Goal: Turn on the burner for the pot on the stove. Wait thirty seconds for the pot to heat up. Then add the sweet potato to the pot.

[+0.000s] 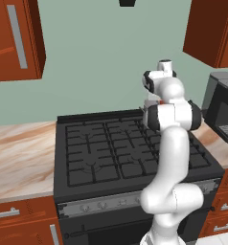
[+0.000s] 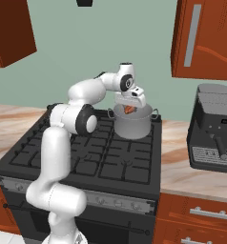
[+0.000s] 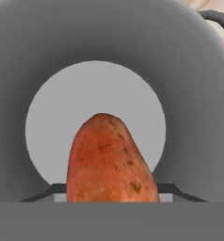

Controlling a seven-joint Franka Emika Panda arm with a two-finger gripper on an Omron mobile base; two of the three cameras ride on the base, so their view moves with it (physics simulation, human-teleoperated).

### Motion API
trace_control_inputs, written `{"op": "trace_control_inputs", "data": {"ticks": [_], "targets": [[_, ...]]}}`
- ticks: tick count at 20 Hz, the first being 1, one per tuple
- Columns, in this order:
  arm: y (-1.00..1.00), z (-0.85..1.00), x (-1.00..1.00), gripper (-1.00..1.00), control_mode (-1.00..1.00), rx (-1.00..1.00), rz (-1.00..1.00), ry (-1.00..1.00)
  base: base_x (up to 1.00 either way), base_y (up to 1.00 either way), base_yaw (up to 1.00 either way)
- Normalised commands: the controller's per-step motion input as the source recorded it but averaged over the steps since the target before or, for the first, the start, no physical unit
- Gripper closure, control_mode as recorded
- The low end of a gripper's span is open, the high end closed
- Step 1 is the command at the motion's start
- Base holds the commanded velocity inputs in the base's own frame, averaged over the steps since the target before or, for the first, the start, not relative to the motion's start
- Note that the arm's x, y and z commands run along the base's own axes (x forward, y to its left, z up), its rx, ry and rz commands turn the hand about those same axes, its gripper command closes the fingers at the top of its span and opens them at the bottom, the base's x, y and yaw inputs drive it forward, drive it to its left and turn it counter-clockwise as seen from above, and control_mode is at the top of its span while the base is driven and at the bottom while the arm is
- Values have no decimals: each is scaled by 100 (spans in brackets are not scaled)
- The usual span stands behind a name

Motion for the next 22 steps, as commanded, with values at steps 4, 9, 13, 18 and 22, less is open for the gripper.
{"op": "trace_control_inputs", "data": {"ticks": [4,9,13,18,22], "targets": [[-3,-21,4,100,-100,3,0,2,0,0,0],[0,-12,-4,100,-100,0,0,-8,0,0,0],[0,-24,-14,100,-100,0,0,-11,0,0,0],[0,-37,-40,100,-100,0,0,-21,0,0,0],[0,-12,-19,100,-100,0,0,-26,0,0,0]]}}
